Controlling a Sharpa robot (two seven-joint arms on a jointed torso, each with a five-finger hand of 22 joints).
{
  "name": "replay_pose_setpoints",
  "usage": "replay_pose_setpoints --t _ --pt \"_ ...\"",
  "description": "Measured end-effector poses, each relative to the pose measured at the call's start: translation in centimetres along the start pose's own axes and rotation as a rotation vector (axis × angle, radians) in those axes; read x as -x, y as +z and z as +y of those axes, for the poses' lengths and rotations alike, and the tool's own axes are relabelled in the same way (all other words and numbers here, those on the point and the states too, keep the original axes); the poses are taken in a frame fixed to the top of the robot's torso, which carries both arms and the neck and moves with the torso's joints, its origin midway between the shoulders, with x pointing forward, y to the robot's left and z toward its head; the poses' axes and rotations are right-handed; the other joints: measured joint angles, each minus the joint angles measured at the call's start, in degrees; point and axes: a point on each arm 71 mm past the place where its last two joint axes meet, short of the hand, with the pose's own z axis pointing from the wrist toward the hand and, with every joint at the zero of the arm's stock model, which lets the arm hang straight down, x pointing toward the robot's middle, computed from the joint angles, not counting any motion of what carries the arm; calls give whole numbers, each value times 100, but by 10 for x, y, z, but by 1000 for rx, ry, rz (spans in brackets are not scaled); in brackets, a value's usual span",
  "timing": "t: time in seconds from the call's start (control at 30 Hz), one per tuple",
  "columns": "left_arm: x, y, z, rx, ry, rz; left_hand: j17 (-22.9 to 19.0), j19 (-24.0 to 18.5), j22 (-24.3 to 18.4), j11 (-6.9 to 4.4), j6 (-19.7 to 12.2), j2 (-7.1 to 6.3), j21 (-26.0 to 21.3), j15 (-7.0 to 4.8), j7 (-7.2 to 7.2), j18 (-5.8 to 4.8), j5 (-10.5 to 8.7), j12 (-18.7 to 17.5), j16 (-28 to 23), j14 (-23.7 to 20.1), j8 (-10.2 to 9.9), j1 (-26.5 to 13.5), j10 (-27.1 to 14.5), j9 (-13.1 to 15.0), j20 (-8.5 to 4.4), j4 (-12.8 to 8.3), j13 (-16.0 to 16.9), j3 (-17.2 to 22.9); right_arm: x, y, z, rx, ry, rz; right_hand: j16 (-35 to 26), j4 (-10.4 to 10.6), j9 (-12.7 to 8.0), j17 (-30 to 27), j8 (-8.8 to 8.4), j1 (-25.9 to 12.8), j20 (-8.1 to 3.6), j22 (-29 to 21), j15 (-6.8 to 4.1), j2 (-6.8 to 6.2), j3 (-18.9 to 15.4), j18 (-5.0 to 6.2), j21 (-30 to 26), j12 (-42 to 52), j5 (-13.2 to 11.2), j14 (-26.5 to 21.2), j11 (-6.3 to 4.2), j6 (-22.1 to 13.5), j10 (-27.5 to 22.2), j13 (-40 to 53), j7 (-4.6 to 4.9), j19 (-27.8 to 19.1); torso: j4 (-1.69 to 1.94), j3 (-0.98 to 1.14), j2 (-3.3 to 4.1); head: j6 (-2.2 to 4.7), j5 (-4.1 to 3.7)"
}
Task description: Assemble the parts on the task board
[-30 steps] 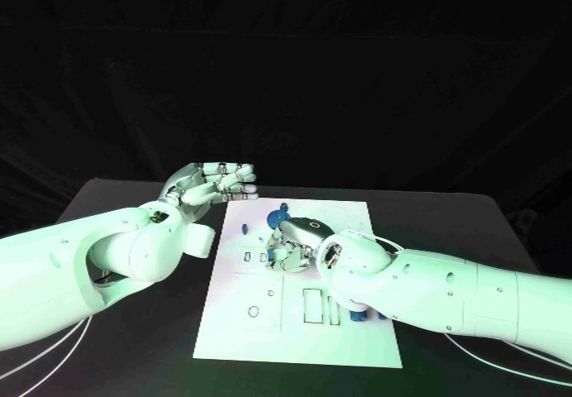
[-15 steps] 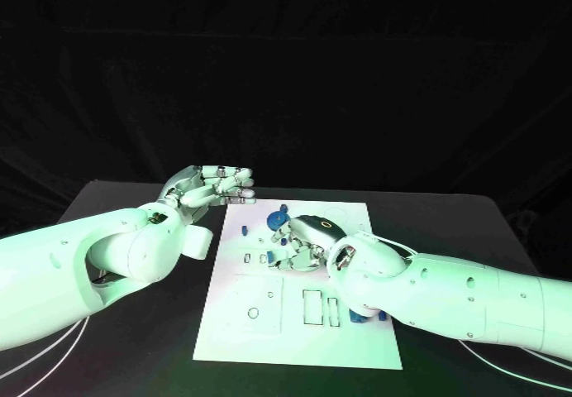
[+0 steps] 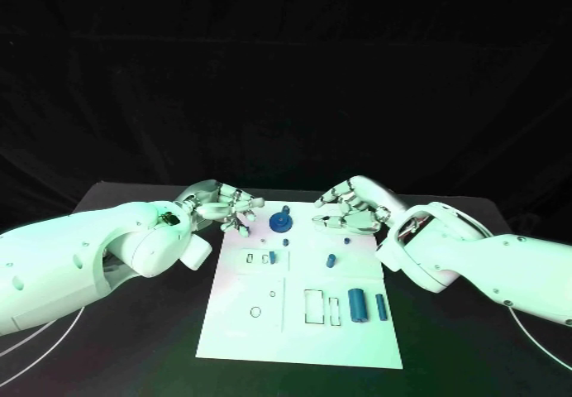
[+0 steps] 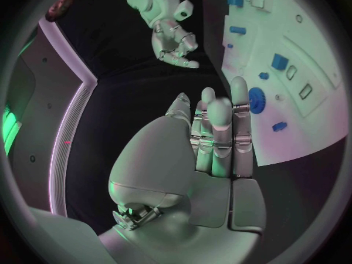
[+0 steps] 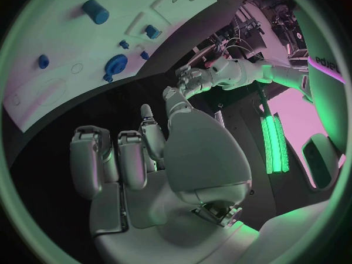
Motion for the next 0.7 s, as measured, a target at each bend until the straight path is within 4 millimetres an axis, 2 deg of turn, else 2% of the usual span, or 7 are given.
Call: replay_pose_setpoints --t 0.07,0.13,0.2,0.33,0.4,0.53,0.7 --pt "-6 4 2 50 78 39 993 45 476 -5 4 -3 514 -12 -4 -1 0 387 893 113 79 -173 -57 66 -39 38 349 -63 8 -6 -5 -19 27 -10 0 0 5 0 0 -6 0 0 0 6 0 0 0 0 26 0 0 0 0 0 0 0 -8 5 -18 -12 21" --pt "-11 8 4 92 147 63 1559 278 1315 -59 87 5 1206 -49 -85 -2 0 823 1500 150 214 -389 -44 162 -79 31 711 -159 12 -10 -9 -31 46 -16 0 0 7 0 0 -6 0 0 0 6 0 0 0 0 32 0 0 0 0 0 0 0 -15 14 -33 -31 37" --pt "-14 11 5 125 207 78 1664 472 1971 -114 160 23 1718 -83 -158 -140 0 1259 1818 159 352 -527 -8 267 -114 27 1090 -238 15 -12 -11 -39 59 -20 -22 0 7 0 0 -6 0 0 0 6 0 0 0 0 32 0 0 12 0 0 -12 0 -17 21 -46 -40 47" --pt "-19 22 6 208 355 94 1693 663 3042 -248 162 132 2555 -175 -294 -232 0 3096 2234 153 750 -849 173 670 -206 36 2925 -517 20 -17 -14 -53 80 -28 -22 0 14 -1 19 -6 0 0 -21 6 0 0 -19 0 66 -21 0 19 0 -2 -19 0 -16 42 -73 -72 69" --pt "-22 27 5 247 423 98 1693 750 3365 -259 157 133 2782 -184 -300 -268 0 3579 2341 160 909 -947 268 836 -214 41 3428 -624 22 -19 -16 -60 86 -32 -22 0 14 -1 23 -6 -27 0 -41 6 0 -1 -28 -29 115 0 -11 19 -12 -22 -19 -7 -15 50 -84 -86 73" --pt "-27 37 4 311 534 99 1693 802 3765 -312 94 98 3060 -204 -361 -320 0 4102 2394 140 1185 -1090 375 1182 -242 38 4001 -805 24 -20 -18 -68 95 -37 -44 42 32 -1 23 -27 -41 0 -41 -16 -42 -1 -51 -66 303 0 -30 19 -31 -62 -19 0 -8 65 -104 -116 87" --pt "-31 46 -1 357 629 90 1693 862 3997 -331 65 30 3206 -224 -391 -353 0 4312 2394 160 1376 -1201 417 1440 -263 48 4243 -844 25 -21 -20 -75 101 -41 -44 65 41 -1 45 -67 -40 -1 -41 -56 -65 -1 -51 -66 455 0 -30 19 -31 -62 -19 0 -6 79 -118 -160 98"
